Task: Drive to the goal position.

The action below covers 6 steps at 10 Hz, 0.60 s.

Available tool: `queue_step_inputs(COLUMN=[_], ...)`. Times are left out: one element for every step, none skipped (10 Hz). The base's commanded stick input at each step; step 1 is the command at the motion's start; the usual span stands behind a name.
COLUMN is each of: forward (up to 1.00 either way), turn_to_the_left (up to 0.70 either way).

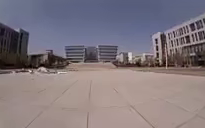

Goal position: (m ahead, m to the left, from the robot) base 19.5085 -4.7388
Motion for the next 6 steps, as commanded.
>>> queue_step_inputs(forward=[0.7, 0.7, 0.7, 0.7, 0.7, 0.7], turn_to_the_left=[0.0, 0.0, 0.0, 0.0, 0.0, 0.0])
